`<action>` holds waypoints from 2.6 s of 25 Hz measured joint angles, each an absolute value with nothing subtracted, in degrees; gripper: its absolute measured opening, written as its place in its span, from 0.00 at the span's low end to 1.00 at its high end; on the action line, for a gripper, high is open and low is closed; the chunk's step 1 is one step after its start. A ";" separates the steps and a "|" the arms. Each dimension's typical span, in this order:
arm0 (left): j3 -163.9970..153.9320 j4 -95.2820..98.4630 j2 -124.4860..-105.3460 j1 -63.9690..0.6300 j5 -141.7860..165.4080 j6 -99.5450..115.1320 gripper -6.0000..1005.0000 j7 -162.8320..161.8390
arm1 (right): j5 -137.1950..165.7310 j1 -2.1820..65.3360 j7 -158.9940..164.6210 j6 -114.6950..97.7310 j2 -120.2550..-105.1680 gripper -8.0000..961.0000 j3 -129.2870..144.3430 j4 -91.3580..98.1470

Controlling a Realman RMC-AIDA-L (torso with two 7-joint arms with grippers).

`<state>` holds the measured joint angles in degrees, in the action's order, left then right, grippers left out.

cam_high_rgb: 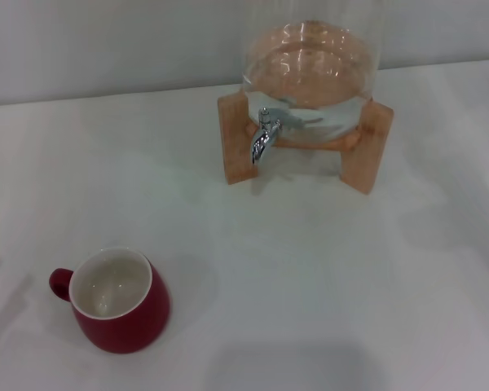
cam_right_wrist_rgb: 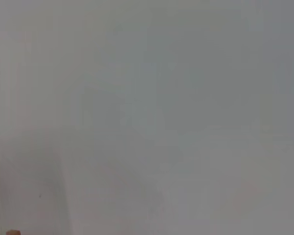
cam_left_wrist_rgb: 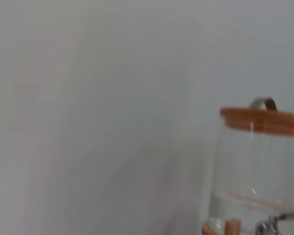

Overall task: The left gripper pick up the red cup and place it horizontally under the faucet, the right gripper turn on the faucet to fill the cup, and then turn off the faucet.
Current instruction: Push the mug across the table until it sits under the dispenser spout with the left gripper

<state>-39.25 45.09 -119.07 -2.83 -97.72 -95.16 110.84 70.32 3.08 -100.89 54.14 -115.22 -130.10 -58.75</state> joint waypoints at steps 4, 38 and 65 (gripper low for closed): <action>-39.20 44.62 -119.06 -1.95 -99.16 -94.89 0.62 110.86 | 70.26 3.12 -100.91 54.13 -115.21 0.66 -130.17 -58.72; -39.57 32.44 -119.09 -1.93 -93.06 -89.14 0.62 122.16 | 70.22 3.98 -101.08 54.19 -115.04 0.66 -131.42 -58.22; -39.71 31.36 -118.92 -9.53 -82.26 -81.04 0.62 115.77 | 68.04 4.11 -102.55 54.49 -115.05 0.66 -131.44 -57.66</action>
<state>-39.71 31.36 -118.92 -9.53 -82.26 -81.04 115.77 68.04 4.11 -102.55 54.49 -115.05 -131.44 -57.66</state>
